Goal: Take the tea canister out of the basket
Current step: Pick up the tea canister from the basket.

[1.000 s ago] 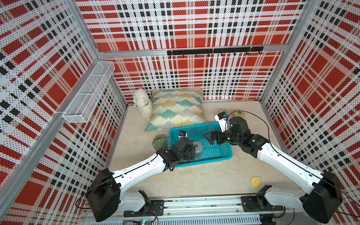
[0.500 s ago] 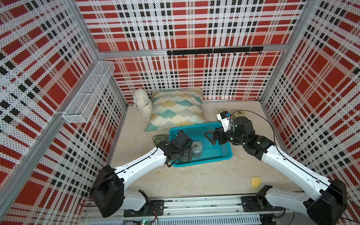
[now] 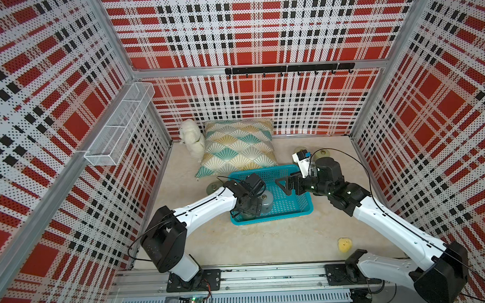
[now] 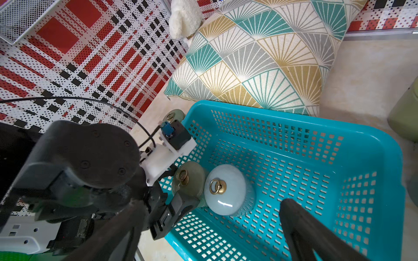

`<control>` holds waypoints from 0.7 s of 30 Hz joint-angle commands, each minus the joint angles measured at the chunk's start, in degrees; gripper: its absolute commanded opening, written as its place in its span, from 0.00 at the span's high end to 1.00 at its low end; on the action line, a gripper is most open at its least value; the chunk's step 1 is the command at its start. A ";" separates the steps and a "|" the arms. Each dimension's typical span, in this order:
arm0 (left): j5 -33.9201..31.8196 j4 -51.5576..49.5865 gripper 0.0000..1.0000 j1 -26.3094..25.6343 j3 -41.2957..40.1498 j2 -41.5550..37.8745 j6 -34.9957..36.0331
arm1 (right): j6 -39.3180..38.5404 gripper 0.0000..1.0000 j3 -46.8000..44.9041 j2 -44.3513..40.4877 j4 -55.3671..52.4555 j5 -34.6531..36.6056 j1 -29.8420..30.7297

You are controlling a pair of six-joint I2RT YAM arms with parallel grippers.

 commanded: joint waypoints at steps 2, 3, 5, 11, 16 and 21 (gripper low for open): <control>1.03 -1.55 0.09 0.28 1.43 2.78 2.07 | 0.40 0.00 -0.66 -1.24 -0.14 -0.29 0.32; 1.08 -1.30 0.09 0.29 1.51 3.12 2.20 | 0.40 0.00 -0.64 -1.25 -0.10 -0.46 0.32; 1.09 -0.78 0.09 0.36 1.59 4.02 2.47 | 0.16 0.00 -0.64 -0.94 0.06 -1.56 0.32; 1.58 1.06 0.09 0.72 1.18 5.68 2.91 | -0.06 0.00 -0.50 -0.01 0.53 -6.58 0.34; 1.82 2.09 0.09 1.50 0.62 6.10 3.26 | -0.84 0.00 0.58 1.47 -1.65 -7.82 0.32; 1.91 3.06 0.09 1.85 0.05 6.21 3.49 | -0.99 0.00 -0.20 1.68 -2.05 -6.30 0.32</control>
